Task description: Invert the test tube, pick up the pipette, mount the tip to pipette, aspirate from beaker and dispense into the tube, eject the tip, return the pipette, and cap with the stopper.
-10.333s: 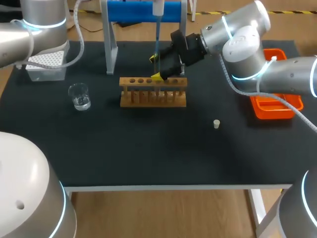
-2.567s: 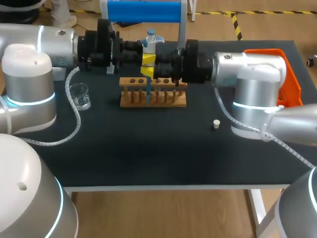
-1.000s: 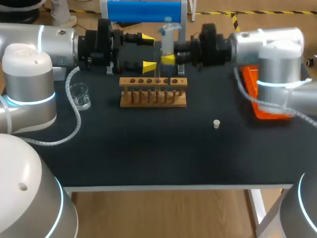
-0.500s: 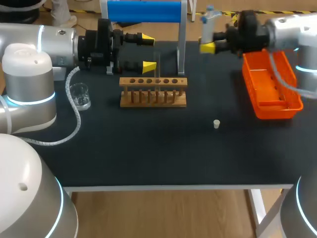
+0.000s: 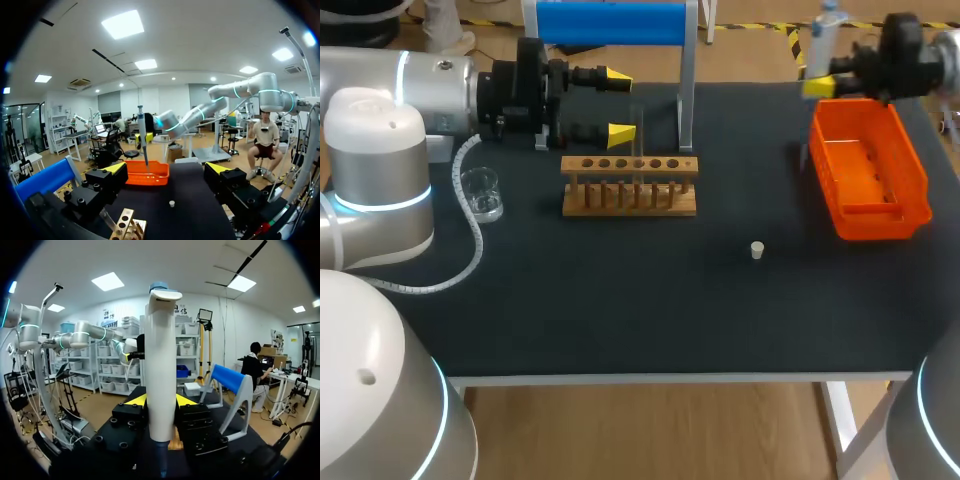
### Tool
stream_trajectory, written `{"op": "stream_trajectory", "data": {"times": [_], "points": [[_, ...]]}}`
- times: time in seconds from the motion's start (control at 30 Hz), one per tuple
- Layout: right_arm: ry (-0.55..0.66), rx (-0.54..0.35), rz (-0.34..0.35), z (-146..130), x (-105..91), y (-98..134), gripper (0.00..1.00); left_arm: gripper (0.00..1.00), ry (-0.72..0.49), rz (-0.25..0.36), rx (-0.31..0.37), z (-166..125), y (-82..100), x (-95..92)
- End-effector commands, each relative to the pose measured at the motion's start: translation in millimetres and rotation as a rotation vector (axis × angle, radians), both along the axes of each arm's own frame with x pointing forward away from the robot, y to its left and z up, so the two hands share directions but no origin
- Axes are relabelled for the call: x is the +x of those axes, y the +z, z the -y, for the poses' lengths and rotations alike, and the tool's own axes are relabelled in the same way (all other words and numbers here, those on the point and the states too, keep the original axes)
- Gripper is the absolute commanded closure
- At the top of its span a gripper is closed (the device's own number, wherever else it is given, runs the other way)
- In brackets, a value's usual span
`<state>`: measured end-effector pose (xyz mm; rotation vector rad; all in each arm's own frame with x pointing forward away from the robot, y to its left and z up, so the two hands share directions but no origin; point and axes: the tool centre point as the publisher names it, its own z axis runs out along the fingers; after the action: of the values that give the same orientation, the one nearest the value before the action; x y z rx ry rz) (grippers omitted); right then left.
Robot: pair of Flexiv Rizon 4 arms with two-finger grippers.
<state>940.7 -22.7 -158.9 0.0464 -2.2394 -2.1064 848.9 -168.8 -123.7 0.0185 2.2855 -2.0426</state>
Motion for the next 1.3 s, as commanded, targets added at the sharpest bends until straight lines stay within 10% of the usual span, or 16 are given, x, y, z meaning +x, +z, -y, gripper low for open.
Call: {"op": "stream_trajectory", "data": {"times": [0.03, 1.3], "points": [[0.001, 0.005, -0.004, 32, -2.8, -2, 1.0, 0.0, 0.002, 0.003, -0.005, 1, -1.2, -0.5], [0.083, 0.001, -0.054, 116, 11.7, -34, 1.0, 0.0, 0.002, 0.003, -0.005, 1, -1.2, -0.5]]}}
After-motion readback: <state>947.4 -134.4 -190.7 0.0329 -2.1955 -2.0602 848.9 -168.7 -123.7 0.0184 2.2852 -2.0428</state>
